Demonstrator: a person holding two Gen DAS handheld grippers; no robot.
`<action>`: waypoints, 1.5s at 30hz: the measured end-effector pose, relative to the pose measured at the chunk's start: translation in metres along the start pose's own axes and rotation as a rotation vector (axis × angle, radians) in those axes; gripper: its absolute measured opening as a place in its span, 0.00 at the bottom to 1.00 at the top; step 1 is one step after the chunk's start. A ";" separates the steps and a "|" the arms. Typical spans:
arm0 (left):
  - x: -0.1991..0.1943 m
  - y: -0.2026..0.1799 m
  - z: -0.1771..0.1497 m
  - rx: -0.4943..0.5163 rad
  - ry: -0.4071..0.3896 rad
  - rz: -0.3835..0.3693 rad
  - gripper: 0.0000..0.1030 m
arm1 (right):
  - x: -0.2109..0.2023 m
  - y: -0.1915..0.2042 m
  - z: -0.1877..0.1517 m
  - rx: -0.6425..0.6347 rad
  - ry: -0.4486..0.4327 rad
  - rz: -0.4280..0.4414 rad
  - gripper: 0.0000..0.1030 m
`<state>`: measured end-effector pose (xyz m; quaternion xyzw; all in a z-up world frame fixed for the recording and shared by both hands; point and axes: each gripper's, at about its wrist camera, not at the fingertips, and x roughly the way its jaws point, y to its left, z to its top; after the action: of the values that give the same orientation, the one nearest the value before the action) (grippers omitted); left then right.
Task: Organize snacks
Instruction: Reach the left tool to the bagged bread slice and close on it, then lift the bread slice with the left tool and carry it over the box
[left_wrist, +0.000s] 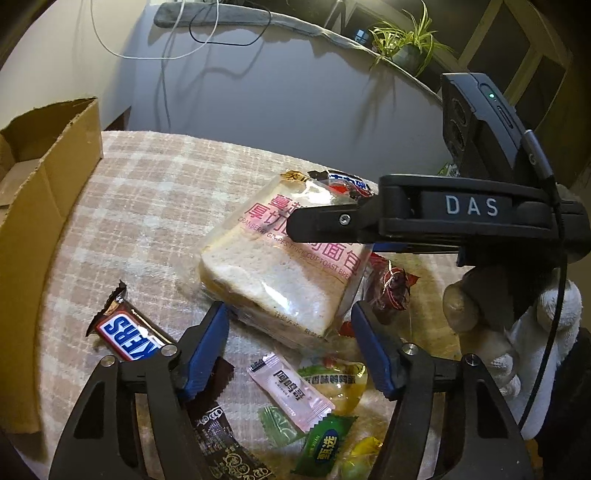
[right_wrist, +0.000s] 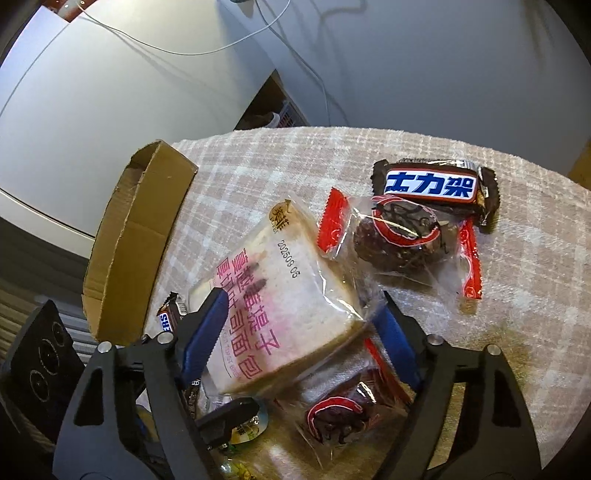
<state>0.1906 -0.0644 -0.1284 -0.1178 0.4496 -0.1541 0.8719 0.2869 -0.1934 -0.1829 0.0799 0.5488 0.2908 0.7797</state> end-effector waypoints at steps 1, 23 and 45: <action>0.001 0.000 0.000 0.004 0.003 0.001 0.65 | -0.001 0.000 0.000 -0.002 0.002 -0.002 0.77; -0.030 0.000 -0.006 0.055 -0.077 0.031 0.58 | -0.020 0.019 -0.022 -0.019 -0.022 -0.002 0.63; -0.122 0.024 -0.012 0.057 -0.263 0.093 0.58 | -0.054 0.116 -0.018 -0.170 -0.116 0.031 0.62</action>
<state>0.1181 0.0030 -0.0524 -0.0910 0.3317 -0.1096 0.9326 0.2155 -0.1315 -0.0944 0.0386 0.4750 0.3430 0.8095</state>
